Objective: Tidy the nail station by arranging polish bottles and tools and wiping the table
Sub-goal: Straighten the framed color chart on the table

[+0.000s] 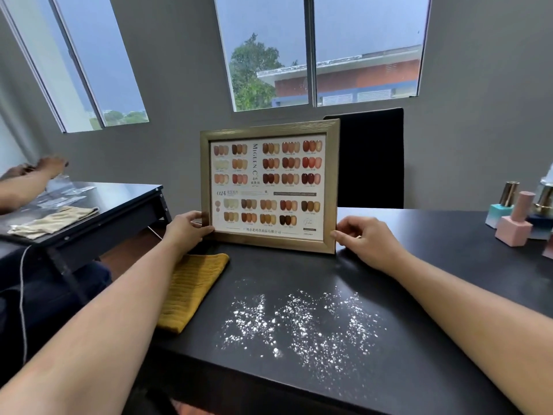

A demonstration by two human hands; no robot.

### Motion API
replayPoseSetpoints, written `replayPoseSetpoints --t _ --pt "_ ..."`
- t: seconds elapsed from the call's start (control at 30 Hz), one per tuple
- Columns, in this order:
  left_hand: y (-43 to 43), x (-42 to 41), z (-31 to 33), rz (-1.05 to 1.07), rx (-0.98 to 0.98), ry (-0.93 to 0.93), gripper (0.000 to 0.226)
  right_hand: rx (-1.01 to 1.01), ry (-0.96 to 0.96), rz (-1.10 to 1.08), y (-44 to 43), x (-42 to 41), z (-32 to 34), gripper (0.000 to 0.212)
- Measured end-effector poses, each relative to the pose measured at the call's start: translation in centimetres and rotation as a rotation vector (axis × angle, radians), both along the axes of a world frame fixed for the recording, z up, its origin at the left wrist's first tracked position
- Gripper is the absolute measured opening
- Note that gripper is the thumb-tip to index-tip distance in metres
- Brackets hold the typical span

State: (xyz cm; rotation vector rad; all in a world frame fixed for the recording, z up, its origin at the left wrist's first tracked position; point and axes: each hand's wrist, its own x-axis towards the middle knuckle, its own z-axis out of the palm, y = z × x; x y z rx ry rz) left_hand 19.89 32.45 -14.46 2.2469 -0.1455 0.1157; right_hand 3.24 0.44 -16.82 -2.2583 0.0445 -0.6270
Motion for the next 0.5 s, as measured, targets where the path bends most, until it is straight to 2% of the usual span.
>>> replayPoseSetpoints --t 0.1,0.23,0.5 --pt "0.6 -0.2 0.1 -0.022 -0.018 0.022 0.054 0.012 0.006 0.012 0.1 -0.1 0.0 0.009" --pt "1.8 -0.6 0.3 -0.062 -0.035 0.070 0.045 0.007 0.012 0.034 0.5 -0.4 0.0 0.011" --pt "3.6 -1.5 0.7 -0.094 -0.035 0.072 0.042 0.016 0.022 0.065 1.6 -1.2 0.0 0.010"
